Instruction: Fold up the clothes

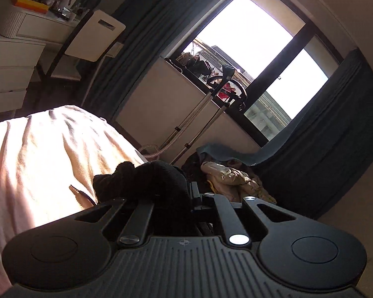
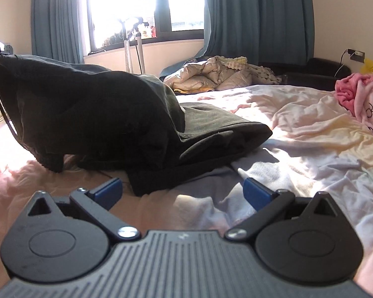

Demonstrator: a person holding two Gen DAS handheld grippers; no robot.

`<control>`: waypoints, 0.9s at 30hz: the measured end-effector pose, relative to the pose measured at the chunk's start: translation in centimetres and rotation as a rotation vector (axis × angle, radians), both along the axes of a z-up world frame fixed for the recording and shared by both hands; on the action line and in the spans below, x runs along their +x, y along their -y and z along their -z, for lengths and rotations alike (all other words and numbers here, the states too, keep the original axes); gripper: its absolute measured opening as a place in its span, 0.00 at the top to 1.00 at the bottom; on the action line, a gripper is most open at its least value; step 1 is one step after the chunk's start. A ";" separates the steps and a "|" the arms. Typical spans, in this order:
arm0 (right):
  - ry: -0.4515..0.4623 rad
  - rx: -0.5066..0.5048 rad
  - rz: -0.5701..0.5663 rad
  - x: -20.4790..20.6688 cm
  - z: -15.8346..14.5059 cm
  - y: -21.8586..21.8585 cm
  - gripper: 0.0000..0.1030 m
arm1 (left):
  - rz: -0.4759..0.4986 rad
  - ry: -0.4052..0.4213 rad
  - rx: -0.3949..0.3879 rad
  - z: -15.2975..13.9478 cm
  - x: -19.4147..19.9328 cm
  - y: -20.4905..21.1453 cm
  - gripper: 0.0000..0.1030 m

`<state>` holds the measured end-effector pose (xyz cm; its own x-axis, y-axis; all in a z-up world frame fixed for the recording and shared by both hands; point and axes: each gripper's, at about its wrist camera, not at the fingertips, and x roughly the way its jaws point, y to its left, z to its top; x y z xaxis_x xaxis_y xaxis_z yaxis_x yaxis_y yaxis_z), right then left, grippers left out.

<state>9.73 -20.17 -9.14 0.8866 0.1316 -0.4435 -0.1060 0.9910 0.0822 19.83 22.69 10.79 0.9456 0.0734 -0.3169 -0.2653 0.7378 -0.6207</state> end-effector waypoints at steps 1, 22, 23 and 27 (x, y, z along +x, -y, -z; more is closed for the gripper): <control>0.007 -0.007 -0.004 -0.2 -0.1 -0.2 0.00 | -0.020 0.000 0.006 -0.3 -0.7 -1.4 0.91; 0.015 -0.039 -0.055 0.1 0.7 -2.0 0.00 | -0.111 -0.214 0.073 7.9 -6.6 -10.4 0.21; 0.015 -0.035 -0.052 0.1 0.7 -1.9 0.00 | -0.103 -0.196 0.120 7.6 -7.5 -9.8 0.16; 0.020 -0.021 -0.031 -0.3 0.3 -1.4 0.00 | 0.001 -0.187 0.325 6.2 -10.2 -5.9 0.16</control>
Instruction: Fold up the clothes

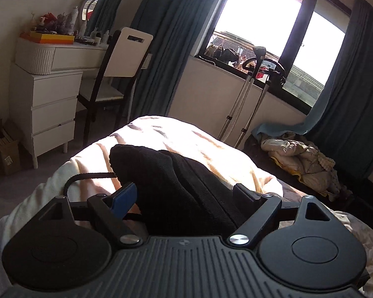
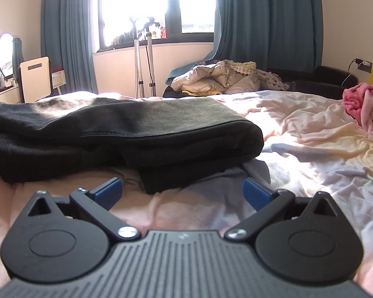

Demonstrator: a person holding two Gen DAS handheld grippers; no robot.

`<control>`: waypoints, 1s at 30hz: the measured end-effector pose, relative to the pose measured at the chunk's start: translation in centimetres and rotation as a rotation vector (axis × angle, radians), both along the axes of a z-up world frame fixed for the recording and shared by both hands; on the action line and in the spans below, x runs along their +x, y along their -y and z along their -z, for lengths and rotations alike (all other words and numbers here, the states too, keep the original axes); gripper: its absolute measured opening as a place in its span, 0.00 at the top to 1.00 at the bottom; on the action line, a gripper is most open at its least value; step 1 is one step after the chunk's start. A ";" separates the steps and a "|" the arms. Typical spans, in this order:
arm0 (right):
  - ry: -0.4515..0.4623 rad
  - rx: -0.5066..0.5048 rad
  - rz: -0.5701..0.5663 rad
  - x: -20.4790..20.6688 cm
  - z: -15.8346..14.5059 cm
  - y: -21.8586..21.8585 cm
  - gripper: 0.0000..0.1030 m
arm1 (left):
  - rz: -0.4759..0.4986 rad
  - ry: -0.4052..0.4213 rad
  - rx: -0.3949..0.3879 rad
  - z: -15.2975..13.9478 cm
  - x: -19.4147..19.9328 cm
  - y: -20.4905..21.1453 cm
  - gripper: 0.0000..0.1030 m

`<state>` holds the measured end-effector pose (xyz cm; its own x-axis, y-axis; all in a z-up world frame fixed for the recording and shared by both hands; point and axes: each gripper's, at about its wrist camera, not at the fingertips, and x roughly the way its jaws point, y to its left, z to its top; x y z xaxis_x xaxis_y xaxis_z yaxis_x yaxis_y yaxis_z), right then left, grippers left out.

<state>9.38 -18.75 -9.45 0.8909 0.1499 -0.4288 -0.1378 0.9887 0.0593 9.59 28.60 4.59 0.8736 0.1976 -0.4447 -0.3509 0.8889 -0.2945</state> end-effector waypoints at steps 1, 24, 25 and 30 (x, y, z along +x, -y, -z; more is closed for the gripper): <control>0.000 0.003 0.009 -0.1 -0.1 0.2 0.00 | 0.049 0.002 0.056 -0.3 -0.5 1.7 0.16; -0.010 0.084 0.189 0.0 -2.4 6.4 0.00 | 0.897 -0.072 0.659 8.5 8.6 38.9 0.12; -0.010 0.097 0.194 0.1 -2.4 6.7 0.00 | 0.906 -0.077 0.682 8.9 9.1 40.0 0.12; 0.018 0.199 0.285 0.0 -2.9 9.6 0.00 | 0.936 -0.107 0.776 11.1 11.8 44.6 0.12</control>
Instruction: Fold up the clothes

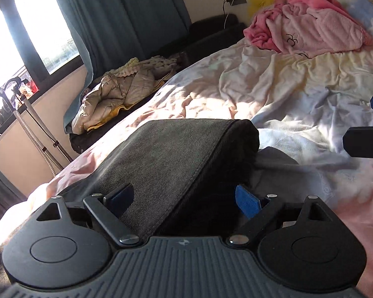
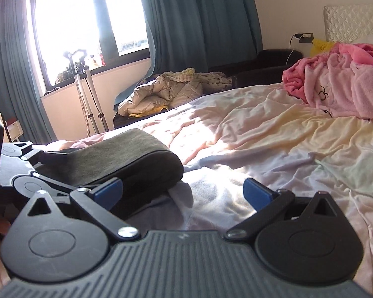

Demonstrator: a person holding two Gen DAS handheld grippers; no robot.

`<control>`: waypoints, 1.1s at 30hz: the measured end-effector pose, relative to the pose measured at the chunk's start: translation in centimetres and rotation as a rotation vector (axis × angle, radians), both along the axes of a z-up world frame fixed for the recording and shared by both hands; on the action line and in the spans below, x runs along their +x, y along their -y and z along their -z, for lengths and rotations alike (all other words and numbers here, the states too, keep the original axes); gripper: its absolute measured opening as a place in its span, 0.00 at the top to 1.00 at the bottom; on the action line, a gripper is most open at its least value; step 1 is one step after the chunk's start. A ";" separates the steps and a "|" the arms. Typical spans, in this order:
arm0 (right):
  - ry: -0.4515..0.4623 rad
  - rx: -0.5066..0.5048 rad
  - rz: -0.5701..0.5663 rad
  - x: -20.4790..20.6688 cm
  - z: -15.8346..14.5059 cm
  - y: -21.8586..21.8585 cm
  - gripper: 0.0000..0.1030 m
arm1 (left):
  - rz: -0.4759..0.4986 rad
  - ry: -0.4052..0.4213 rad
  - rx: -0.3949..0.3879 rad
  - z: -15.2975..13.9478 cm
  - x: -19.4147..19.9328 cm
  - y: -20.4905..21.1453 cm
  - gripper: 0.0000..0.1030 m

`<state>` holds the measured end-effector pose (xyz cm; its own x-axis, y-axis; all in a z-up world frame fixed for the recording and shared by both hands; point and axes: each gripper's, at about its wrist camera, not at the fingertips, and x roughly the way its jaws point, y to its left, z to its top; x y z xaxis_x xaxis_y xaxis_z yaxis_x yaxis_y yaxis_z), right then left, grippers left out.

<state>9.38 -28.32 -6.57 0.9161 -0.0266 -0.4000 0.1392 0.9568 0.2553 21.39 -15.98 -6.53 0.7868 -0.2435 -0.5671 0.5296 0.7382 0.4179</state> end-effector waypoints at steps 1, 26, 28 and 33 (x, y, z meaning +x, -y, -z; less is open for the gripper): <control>0.003 0.033 0.015 0.0 0.0 0.7 0.00 | -0.004 0.010 0.022 0.5 0.5 0.8 0.12; -0.059 0.188 -0.021 1.4 3.1 1.4 0.00 | -0.502 0.133 -0.404 -6.6 4.8 -8.3 0.95; -0.053 0.187 -0.040 1.3 3.1 0.9 0.00 | -0.594 0.100 -0.484 -7.0 4.2 -12.9 0.95; -0.040 0.196 -0.126 1.0 3.3 -0.7 0.00 | -0.765 0.002 -0.673 -5.2 1.9 -23.1 0.95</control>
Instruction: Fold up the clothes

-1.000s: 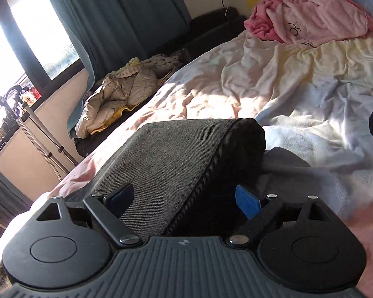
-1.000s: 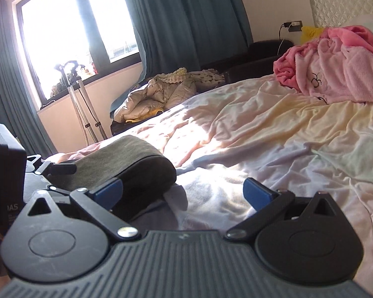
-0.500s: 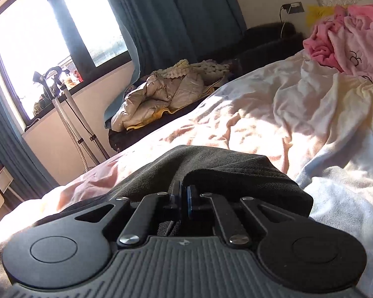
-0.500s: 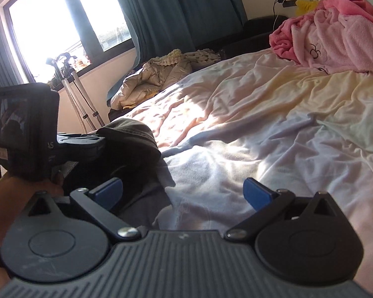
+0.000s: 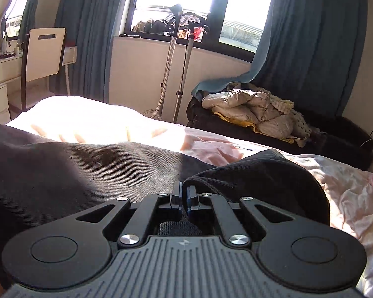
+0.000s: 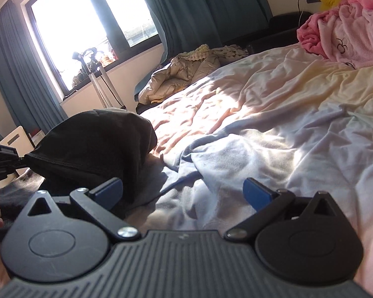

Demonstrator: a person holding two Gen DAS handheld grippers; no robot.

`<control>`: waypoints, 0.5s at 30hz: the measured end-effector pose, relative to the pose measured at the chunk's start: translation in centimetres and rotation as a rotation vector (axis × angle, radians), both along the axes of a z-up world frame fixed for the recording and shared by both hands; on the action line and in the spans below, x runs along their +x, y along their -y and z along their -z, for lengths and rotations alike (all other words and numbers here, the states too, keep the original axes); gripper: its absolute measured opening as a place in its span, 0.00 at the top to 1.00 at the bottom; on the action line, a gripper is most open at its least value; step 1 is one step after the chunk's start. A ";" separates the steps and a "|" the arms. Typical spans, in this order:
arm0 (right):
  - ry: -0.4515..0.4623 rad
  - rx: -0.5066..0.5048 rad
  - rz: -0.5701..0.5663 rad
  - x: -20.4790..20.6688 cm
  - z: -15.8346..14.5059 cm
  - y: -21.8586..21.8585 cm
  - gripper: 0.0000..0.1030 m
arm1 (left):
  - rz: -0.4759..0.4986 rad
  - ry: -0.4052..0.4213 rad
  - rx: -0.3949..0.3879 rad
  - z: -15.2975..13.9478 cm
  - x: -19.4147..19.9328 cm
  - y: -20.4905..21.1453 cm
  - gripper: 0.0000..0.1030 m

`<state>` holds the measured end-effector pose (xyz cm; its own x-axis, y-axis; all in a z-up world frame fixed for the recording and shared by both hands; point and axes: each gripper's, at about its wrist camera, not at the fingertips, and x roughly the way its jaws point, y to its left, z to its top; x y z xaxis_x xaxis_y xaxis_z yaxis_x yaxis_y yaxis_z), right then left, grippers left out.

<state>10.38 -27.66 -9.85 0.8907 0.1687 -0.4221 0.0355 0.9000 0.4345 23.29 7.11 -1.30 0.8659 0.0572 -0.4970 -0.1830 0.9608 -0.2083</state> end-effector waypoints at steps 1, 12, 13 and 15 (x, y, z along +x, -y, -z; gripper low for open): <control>0.007 0.014 -0.026 -0.1 0.0 -0.3 0.00 | -0.010 -0.016 -0.025 0.9 -0.5 -1.4 0.95; 0.055 -0.136 -0.231 1.8 -0.2 -7.3 0.00 | 0.019 -0.020 -0.100 4.0 -1.7 -4.2 0.95; 0.045 -0.192 -0.253 2.6 -0.1 -8.6 0.00 | 0.025 -0.013 -0.083 4.2 -1.7 -4.1 0.95; 0.037 -0.224 -0.279 4.0 0.1 -10.5 0.00 | 0.041 0.000 -0.060 4.4 -1.6 -3.8 0.95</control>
<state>14.40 -17.16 -9.95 0.8388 0.3141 -0.4448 -0.2368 0.9460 0.2215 21.72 10.94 -5.73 0.8668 -0.0079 -0.4985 -0.1442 0.9531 -0.2659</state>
